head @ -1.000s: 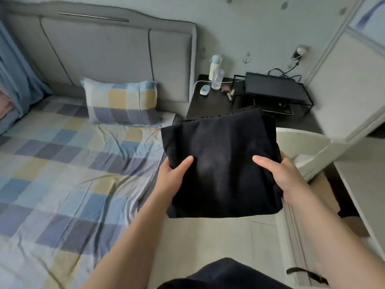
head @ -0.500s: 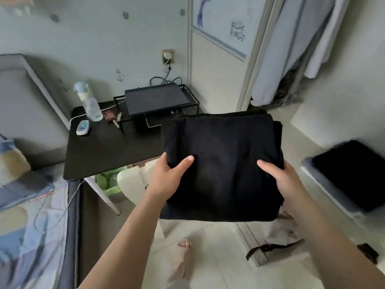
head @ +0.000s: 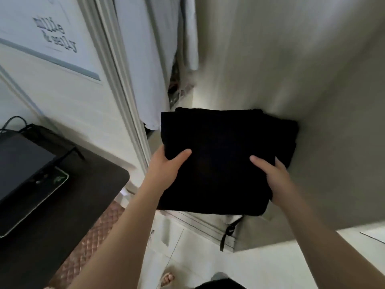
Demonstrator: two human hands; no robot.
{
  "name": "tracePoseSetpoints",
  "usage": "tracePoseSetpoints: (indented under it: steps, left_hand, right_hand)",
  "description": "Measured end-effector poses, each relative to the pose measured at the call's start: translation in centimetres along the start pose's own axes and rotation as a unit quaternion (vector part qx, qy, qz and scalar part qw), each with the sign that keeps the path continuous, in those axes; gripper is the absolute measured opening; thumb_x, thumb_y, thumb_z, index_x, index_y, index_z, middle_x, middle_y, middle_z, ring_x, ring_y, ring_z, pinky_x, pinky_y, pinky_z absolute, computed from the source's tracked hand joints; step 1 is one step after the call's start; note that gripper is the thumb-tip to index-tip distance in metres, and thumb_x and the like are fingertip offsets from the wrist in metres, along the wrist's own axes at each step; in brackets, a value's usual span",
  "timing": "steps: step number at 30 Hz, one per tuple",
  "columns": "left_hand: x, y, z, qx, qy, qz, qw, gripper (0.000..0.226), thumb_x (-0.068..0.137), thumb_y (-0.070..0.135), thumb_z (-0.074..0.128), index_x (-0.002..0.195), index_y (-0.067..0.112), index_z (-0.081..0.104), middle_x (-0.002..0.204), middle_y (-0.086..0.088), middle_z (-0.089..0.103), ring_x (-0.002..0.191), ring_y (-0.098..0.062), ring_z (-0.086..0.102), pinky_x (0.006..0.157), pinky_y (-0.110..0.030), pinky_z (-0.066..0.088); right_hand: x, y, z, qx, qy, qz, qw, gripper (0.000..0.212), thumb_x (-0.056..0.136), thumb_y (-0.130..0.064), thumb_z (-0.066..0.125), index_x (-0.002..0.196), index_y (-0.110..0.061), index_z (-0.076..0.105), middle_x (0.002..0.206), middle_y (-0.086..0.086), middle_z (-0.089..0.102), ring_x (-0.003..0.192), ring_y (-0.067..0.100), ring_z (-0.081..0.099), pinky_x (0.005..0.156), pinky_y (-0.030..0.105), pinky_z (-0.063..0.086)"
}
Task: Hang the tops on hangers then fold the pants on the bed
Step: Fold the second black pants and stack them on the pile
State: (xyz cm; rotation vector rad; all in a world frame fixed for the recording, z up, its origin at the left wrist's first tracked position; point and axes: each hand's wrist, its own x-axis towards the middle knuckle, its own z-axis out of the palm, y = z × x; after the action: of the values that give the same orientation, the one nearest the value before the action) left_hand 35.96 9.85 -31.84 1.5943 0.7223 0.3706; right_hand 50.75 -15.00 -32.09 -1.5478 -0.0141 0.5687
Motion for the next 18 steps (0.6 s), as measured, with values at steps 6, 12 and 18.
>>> tracePoseSetpoints:
  steps: [6,12,18]
  left_hand:
    - [9.3,-0.4,6.4,0.016,-0.071,-0.009,0.997,0.025,0.083,0.046,0.078,0.101,0.049,0.061,0.1,0.023,0.072,0.095,0.0,0.069,0.085,-0.029,0.055]
    - [16.3,-1.0,12.1,0.051,-0.092,-0.011,0.994,0.044,0.089,0.033,0.077,0.129,0.023,0.061,0.109,0.013,0.069,0.102,-0.01,0.067,0.086,-0.027,0.054]
    - [22.0,-1.5,17.2,0.045,-0.122,-0.043,0.991,0.045,0.09,0.027,0.077,0.132,0.019,0.061,0.116,0.004,0.072,0.107,-0.016,0.07,0.098,-0.041,0.056]
  right_hand:
    - [5.7,0.5,-2.1,0.047,0.11,-0.012,0.993,0.06,0.06,-0.04,0.089,0.116,-0.047,0.067,0.111,-0.01,0.074,0.096,0.014,0.074,0.075,0.034,0.061]
    - [12.7,1.8,-3.2,0.095,0.192,-0.015,0.977,0.075,0.066,-0.037,0.087,0.135,-0.039,0.057,0.121,-0.009,0.07,0.105,0.015,0.07,0.088,0.037,0.058]
    - [17.7,2.8,-4.2,0.126,0.264,-0.001,0.956,0.056,0.08,-0.03,0.083,0.13,-0.038,0.061,0.111,-0.016,0.072,0.099,0.009,0.071,0.083,0.029,0.057]
